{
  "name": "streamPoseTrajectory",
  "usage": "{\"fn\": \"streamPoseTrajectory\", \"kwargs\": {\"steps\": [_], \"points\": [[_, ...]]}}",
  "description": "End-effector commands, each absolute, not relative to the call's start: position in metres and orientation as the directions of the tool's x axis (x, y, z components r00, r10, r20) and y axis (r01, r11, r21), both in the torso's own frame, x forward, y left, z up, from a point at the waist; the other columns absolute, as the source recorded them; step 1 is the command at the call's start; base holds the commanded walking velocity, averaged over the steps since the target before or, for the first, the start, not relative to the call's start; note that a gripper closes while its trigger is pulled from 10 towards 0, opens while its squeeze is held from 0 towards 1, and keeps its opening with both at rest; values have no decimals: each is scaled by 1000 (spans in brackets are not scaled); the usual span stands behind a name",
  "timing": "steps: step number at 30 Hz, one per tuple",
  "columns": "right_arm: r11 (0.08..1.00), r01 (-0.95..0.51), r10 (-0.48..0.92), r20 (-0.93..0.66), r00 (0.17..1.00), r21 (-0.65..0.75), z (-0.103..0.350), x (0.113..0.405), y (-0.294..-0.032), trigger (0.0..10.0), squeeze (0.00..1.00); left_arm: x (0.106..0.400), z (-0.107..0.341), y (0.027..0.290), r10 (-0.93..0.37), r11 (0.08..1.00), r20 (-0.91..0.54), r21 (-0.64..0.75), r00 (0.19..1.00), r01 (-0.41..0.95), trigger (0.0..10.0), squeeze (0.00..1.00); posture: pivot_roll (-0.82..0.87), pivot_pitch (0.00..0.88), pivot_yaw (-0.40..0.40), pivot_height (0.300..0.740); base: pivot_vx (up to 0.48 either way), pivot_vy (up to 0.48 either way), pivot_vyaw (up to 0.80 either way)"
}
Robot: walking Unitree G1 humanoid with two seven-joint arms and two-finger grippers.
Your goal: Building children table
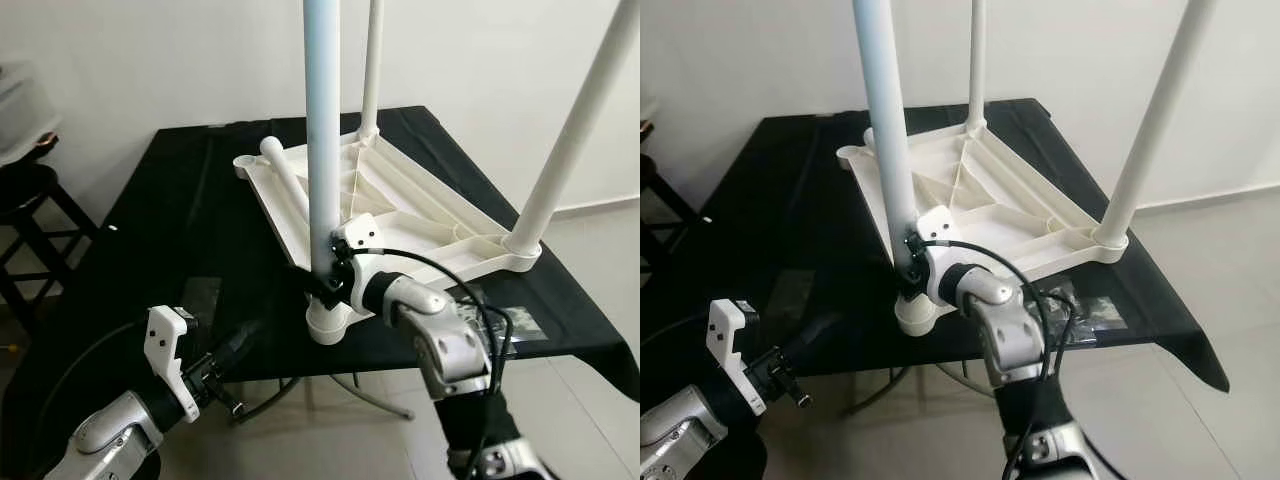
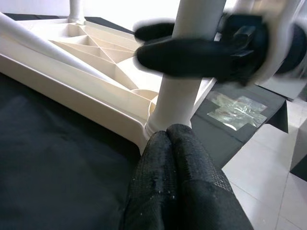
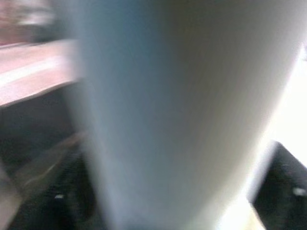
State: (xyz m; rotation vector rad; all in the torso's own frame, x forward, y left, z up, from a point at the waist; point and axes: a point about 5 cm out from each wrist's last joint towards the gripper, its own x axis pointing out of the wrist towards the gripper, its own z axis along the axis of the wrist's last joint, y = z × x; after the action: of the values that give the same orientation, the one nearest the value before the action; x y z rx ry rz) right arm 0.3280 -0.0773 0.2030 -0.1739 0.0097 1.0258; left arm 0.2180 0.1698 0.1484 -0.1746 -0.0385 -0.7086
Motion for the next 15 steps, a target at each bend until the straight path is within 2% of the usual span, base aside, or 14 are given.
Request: {"fn": "streamPoseTrajectory", "kwargs": {"steps": [1, 2, 3, 5, 6, 7, 9, 13, 15], "points": [[358, -916, 921, -90, 378, -179, 208, 325, -77, 10000, 886, 216, 147, 171, -638, 753, 82, -145, 766, 642, 10000, 0, 42, 70, 27, 740, 0, 0, 0], [244, -950, 949, -154, 275, -196, 206, 325, -86, 10000, 0, 216, 146, 170, -639, 752, 83, -146, 765, 643, 10000, 0, 45, 73, 23, 740, 0, 0, 0], [244, -950, 949, -154, 275, -196, 206, 325, -86, 10000, 0, 216, 146, 170, -639, 752, 83, -146, 765, 643, 10000, 0, 45, 73, 23, 740, 0, 0, 0], [118, -973, 957, -240, 165, -198, 203, 327, -96, 10000, 0, 214, 146, 168, -639, 751, 84, -148, 765, 643, 10000, 0, 52, 74, 20, 740, 0, 0, 0], [118, -973, 957, -240, 165, -198, 203, 327, -96, 10000, 0, 214, 146, 168, -639, 751, 84, -148, 765, 643, 10000, 0, 52, 74, 20, 740, 0, 0, 0], [82, -979, 959, -254, 128, -185, 204, 331, -99, 10000, 0, 212, 147, 168, -638, 751, 85, -149, 765, 643, 10000, 0, 60, 76, 20, 740, 0, 0, 0], [109, -980, 963, -228, 146, -169, 210, 348, -99, 10000, 0, 210, 148, 167, -638, 751, 85, -150, 766, 643, 10000, 0, 68, 90, 23, 740, 0, 0, 0], [120, -980, 967, -205, 151, -156, 213, 354, -98, 10000, 0, 209, 150, 167, -639, 751, 85, -150, 765, 643, 10000, 0, 76, 108, 25, 740, 0, 0, 0], [101, -987, 977, -174, 123, -128, 217, 360, -98, 0, 0, 207, 151, 168, -641, 749, 81, -150, 763, 645, 10000, 0, 82, 118, 27, 740, 0, 0, 0]]}}
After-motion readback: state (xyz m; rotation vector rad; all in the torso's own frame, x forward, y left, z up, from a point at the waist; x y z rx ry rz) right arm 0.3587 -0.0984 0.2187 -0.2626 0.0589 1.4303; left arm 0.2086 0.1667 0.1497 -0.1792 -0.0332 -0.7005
